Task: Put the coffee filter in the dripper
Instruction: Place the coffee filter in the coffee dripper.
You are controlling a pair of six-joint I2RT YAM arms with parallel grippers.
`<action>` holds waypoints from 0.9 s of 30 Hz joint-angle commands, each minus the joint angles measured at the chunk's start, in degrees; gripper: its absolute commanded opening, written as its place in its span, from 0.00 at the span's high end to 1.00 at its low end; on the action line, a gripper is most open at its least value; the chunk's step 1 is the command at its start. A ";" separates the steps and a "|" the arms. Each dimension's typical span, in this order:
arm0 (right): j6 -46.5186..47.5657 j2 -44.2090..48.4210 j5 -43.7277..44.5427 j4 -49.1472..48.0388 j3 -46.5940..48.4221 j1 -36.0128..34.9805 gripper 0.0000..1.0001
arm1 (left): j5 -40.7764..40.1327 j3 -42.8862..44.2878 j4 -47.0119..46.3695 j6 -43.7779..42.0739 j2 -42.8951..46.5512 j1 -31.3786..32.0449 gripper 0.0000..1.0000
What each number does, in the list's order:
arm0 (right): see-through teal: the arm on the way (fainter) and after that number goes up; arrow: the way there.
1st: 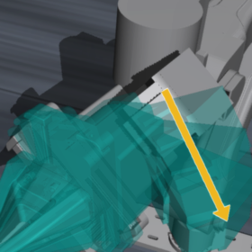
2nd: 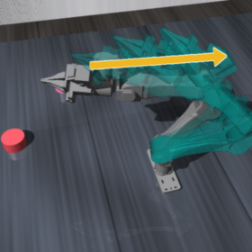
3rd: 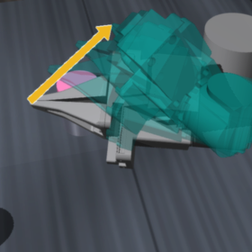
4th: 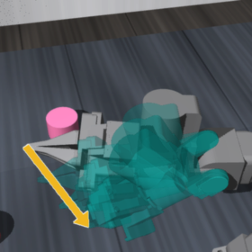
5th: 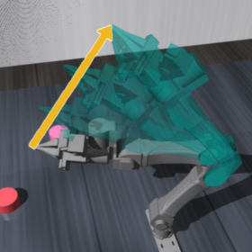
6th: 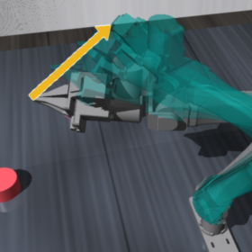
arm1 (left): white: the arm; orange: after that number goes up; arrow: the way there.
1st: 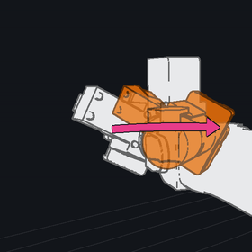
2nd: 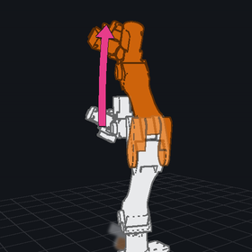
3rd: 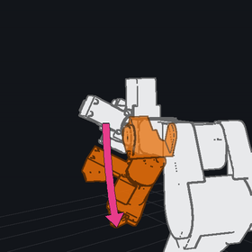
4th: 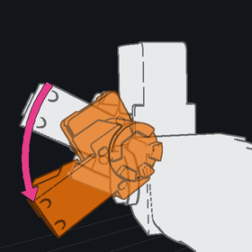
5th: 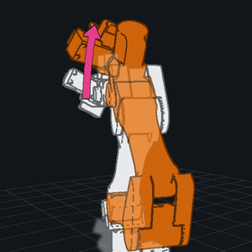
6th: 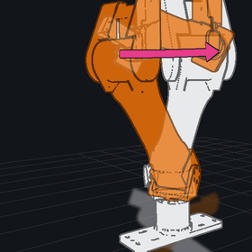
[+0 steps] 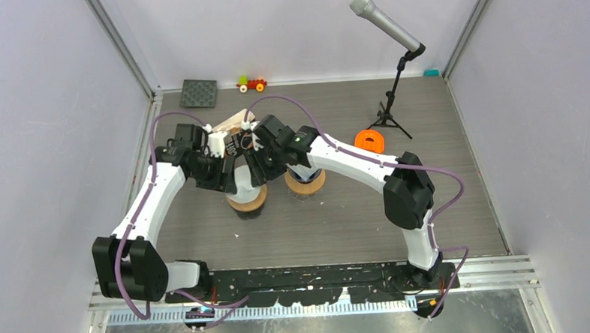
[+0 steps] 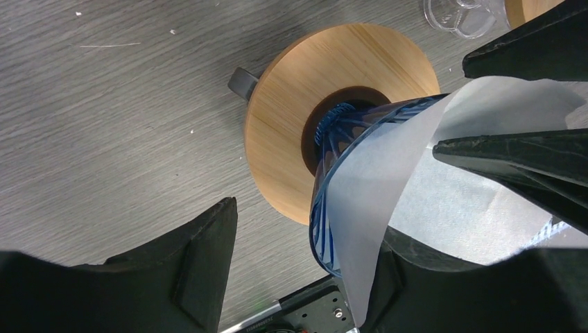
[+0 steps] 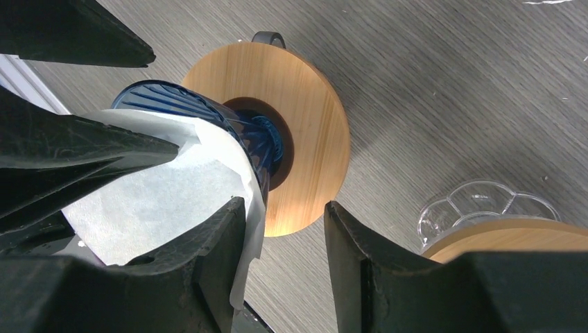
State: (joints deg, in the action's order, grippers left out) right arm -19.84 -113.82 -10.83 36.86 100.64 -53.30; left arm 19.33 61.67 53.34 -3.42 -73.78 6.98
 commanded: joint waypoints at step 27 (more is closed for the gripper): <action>3.40 -2.15 4.59 -0.58 1.59 -0.82 0.48 | -1.02 -2.70 -4.06 -1.92 -0.98 -1.44 0.40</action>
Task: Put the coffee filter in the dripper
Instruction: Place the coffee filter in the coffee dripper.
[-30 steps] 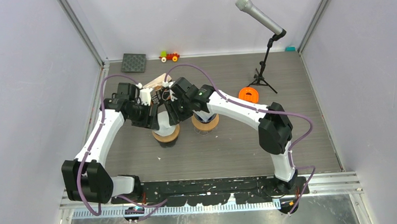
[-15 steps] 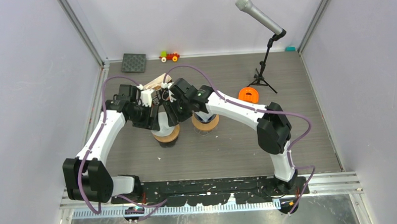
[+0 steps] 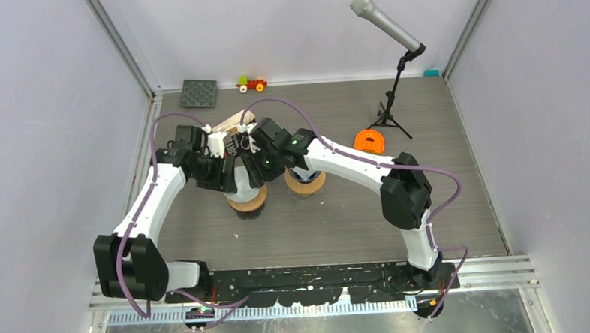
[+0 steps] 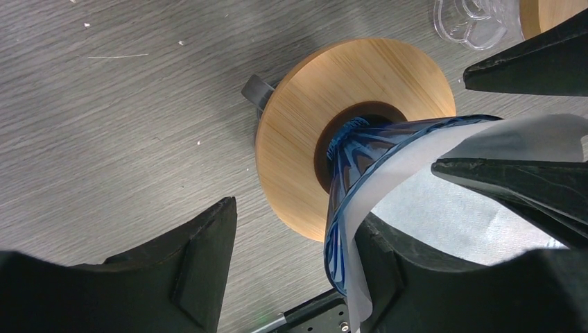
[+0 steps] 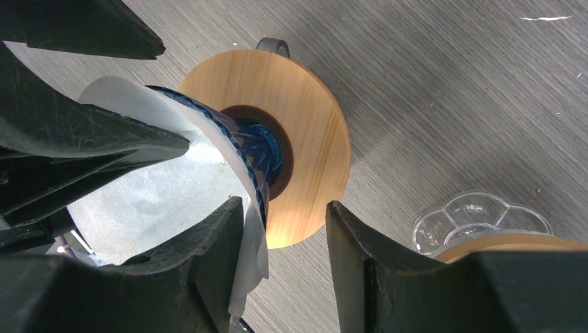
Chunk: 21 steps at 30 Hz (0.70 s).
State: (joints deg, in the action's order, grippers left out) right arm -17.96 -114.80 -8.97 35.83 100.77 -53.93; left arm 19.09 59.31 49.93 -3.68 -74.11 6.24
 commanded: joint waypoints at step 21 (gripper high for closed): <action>2.19 -1.29 3.64 0.64 1.46 -0.30 0.49 | -0.20 0.40 0.12 -1.32 -3.00 -0.65 0.39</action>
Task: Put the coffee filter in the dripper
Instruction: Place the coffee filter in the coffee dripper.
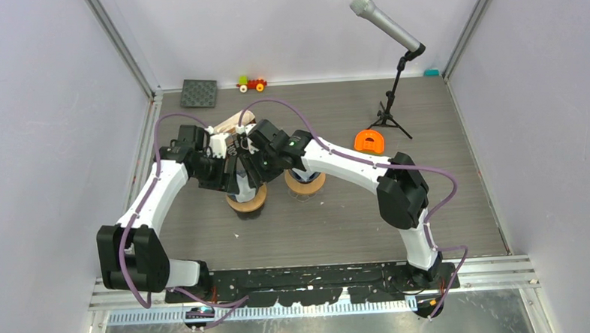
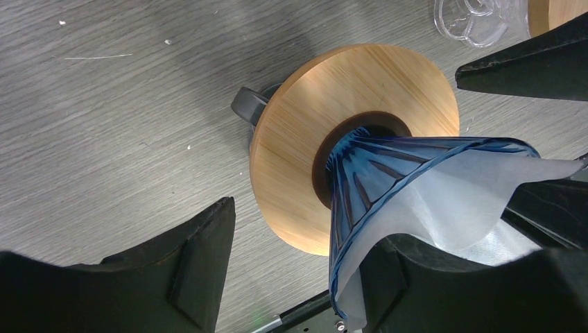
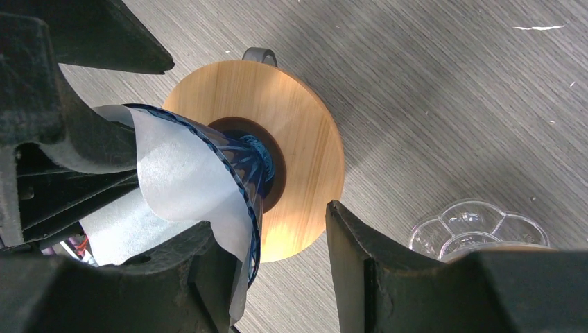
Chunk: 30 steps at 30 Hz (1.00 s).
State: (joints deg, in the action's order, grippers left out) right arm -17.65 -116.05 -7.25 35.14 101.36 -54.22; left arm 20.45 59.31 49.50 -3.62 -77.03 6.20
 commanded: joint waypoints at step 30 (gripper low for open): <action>3.06 6.53 -9.19 2.90 3.08 1.56 0.44 | -0.65 4.92 6.07 -3.02 4.74 -0.72 0.31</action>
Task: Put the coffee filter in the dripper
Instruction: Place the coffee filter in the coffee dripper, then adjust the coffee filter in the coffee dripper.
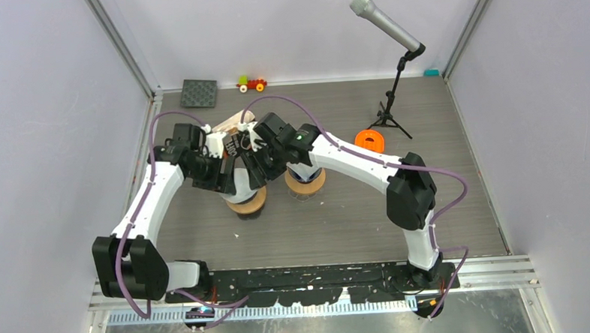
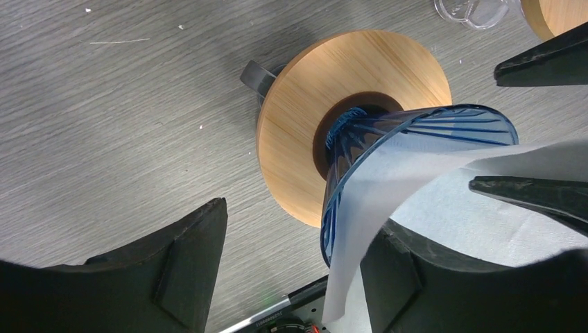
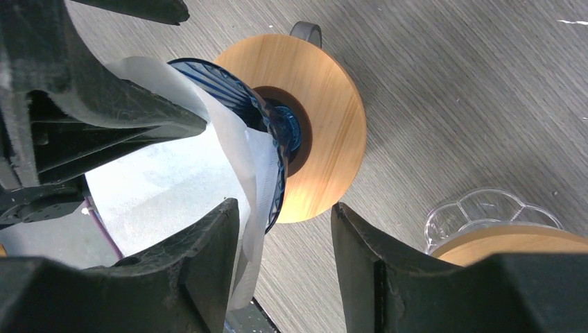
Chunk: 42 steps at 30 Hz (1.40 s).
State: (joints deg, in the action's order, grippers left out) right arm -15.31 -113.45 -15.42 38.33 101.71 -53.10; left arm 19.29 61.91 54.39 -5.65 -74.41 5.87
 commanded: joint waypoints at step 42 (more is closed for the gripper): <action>4.27 16.19 -3.79 3.73 7.36 11.17 0.35 | 14.10 20.55 -3.98 8.56 2.65 0.10 0.14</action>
State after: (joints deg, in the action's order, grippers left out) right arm -13.28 -103.33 -22.96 41.60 108.36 -44.77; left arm 28.25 77.73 55.24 -2.33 -69.58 5.87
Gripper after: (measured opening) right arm 0.647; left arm 0.863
